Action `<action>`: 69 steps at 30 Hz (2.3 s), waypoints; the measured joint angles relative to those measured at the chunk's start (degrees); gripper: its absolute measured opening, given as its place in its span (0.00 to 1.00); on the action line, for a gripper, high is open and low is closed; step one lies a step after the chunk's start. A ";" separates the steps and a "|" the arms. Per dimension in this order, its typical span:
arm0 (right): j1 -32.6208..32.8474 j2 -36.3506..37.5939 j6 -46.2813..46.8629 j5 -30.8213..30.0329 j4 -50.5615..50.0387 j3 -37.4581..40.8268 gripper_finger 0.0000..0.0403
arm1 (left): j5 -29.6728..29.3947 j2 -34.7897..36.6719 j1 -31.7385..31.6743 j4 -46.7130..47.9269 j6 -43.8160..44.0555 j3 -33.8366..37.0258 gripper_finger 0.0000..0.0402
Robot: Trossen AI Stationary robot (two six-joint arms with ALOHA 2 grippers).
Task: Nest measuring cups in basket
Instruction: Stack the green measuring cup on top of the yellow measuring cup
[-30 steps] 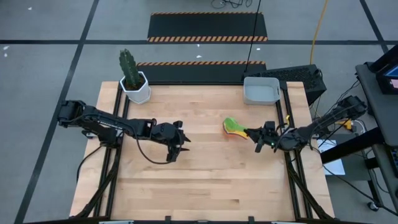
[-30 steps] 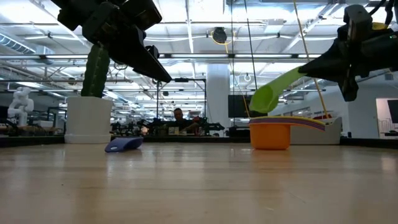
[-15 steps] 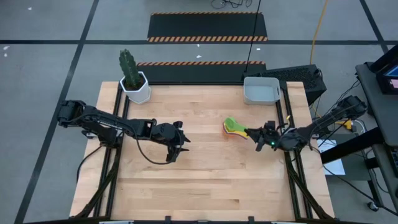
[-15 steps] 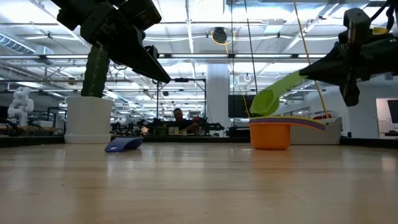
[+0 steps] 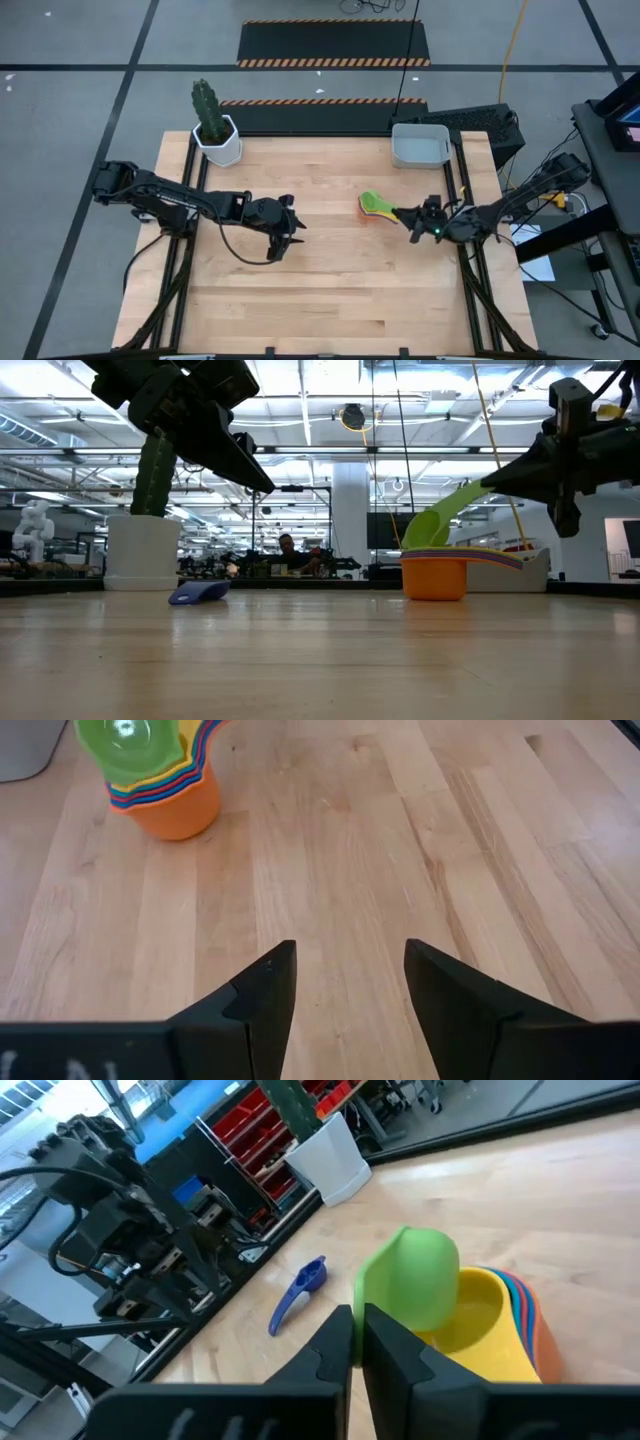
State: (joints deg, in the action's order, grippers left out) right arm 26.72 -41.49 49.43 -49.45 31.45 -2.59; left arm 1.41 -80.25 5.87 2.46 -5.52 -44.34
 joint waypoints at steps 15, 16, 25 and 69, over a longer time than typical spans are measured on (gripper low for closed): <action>0.00 -1.49 3.13 -2.95 -1.84 0.09 0.25 | 0.01 0.02 0.01 0.50 -0.13 0.00 0.47; 0.00 -1.49 3.53 -2.93 -2.37 0.09 0.27 | 0.00 0.02 0.01 0.50 -0.13 0.00 0.47; 0.02 -0.04 6.10 -1.02 -9.38 0.09 0.38 | 0.02 0.01 0.01 0.91 0.11 0.00 0.47; -12.23 -19.65 -2.94 19.56 -58.79 -32.36 0.57 | -0.03 0.02 -2.96 -2.43 0.91 0.02 0.47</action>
State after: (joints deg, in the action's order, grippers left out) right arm 14.49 -61.14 46.49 -29.89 -27.34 -34.95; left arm 1.38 -80.23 2.91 0.03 -4.61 -44.31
